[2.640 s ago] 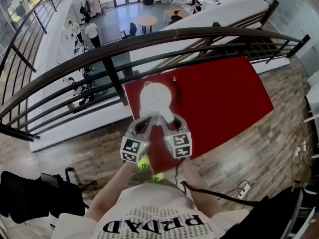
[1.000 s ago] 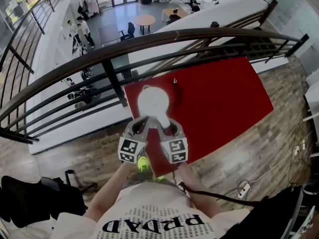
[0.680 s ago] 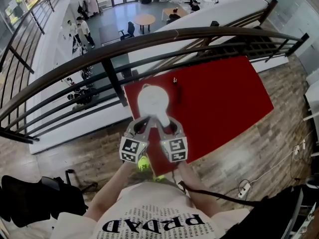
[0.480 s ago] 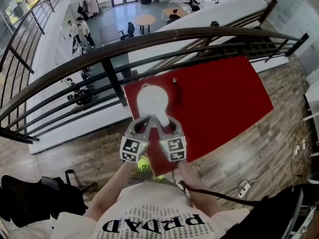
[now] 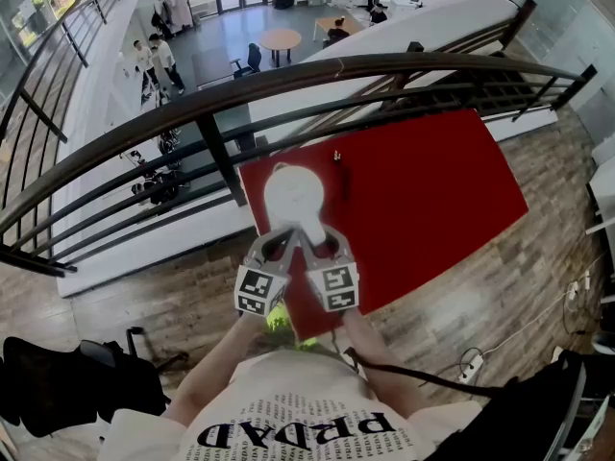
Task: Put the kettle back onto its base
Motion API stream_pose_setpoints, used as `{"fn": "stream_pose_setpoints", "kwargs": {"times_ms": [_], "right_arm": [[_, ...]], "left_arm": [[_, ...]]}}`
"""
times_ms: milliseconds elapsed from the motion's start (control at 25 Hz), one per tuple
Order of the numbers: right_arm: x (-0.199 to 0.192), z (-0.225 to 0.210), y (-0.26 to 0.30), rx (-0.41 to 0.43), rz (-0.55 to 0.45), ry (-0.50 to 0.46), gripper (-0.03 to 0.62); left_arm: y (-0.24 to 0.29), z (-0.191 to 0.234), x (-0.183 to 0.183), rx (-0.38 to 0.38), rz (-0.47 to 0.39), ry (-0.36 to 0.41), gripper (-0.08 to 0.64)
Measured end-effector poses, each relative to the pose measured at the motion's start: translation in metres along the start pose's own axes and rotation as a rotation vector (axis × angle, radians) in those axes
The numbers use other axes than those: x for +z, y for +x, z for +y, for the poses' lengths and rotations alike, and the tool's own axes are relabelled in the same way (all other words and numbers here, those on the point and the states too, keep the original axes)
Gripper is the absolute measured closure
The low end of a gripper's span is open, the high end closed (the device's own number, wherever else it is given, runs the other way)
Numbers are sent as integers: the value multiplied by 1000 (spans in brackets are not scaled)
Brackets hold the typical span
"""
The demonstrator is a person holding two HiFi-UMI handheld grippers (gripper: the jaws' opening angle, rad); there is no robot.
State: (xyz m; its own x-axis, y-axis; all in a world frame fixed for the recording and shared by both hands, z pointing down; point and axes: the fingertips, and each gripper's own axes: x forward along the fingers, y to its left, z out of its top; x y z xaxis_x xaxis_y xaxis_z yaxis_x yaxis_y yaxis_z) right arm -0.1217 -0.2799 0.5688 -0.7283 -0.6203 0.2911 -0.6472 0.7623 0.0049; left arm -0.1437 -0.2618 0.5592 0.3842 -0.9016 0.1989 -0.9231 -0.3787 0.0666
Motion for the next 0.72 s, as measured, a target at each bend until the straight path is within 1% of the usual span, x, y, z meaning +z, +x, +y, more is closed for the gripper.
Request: {"fn": "stream_pose_setpoints", "kwargs": {"times_ms": [720], "right_arm": [[-1, -1, 2, 7, 1, -11, 449]], "left_arm": [[2, 1, -5, 6, 12, -3, 566]]}}
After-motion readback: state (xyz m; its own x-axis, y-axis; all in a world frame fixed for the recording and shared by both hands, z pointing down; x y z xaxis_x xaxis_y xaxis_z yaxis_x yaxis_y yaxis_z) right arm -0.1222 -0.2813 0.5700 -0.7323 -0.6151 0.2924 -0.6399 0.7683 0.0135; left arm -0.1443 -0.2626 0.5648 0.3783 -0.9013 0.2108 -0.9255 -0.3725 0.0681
